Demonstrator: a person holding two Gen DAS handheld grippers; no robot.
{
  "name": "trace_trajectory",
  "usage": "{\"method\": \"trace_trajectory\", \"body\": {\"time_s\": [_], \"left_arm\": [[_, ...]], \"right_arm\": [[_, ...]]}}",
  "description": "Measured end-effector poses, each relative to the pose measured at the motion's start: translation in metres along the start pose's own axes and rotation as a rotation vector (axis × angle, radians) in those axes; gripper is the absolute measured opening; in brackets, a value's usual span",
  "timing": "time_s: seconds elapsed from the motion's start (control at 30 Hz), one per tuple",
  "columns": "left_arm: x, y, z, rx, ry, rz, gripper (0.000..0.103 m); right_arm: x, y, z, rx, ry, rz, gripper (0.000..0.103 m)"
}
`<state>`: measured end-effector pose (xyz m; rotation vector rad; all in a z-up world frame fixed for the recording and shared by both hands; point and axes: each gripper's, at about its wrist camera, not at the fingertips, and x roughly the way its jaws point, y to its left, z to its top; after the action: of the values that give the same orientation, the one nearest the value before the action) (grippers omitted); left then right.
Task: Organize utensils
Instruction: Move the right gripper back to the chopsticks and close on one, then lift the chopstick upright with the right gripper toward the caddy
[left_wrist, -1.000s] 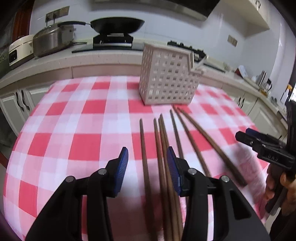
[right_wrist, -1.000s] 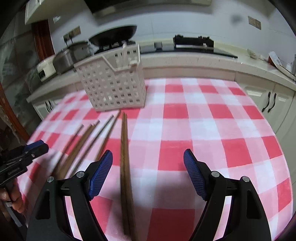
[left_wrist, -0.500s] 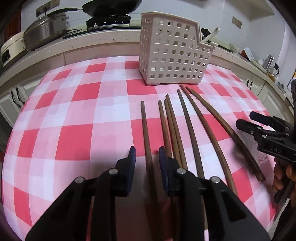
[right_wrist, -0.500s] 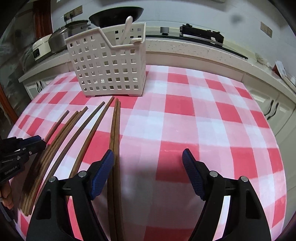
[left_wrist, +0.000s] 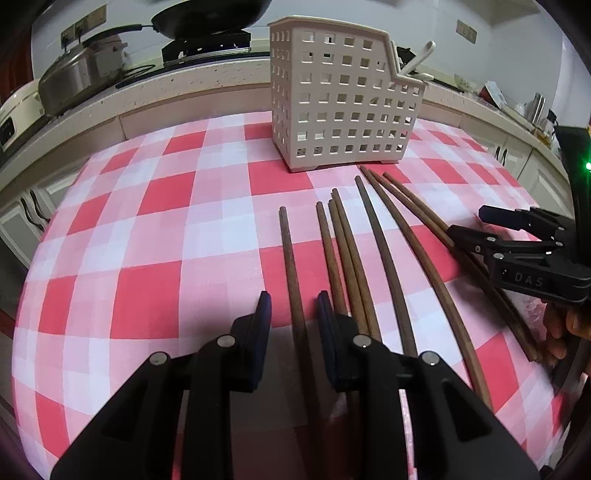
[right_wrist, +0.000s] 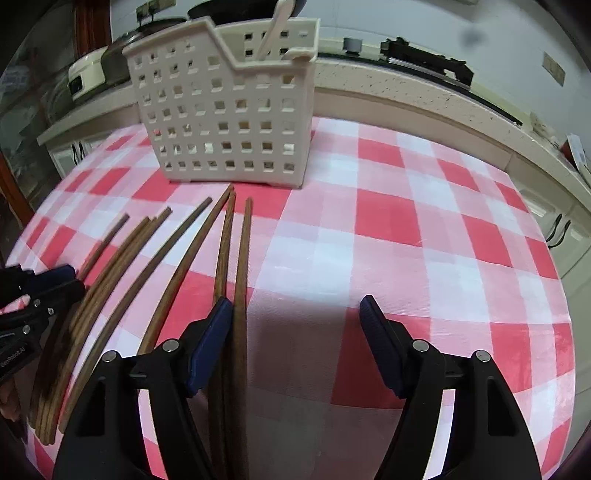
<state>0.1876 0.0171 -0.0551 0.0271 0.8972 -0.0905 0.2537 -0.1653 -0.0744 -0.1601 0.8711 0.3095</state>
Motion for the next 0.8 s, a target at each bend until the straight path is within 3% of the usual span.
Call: {"method": "trace_trajectory", "body": {"time_s": [0.13,0.23,0.33,0.47,0.8], "left_arm": [[0.003,-0.002,0.005,0.015,0.012,0.017,0.025],[0.006,-0.006,0.008,0.036,0.021,0.031,0.025],[0.007,-0.007,0.011,0.045,0.030,0.033,0.007],[0.009,-0.003,0.015,0.028,0.041,0.005,0.006],[-0.015,0.001,0.020,-0.006,-0.022,-0.018,0.006]], "right_arm": [[0.005,0.000,0.005,0.009,0.010,0.011,0.060],[0.007,0.005,0.011,-0.007,0.016,0.035,0.048],[0.007,0.010,0.013,-0.019,0.008,0.062,0.035],[0.007,0.008,0.014,-0.010,0.003,0.071,0.011],[-0.020,-0.012,0.019,0.068,-0.064,0.106,0.009]]}}
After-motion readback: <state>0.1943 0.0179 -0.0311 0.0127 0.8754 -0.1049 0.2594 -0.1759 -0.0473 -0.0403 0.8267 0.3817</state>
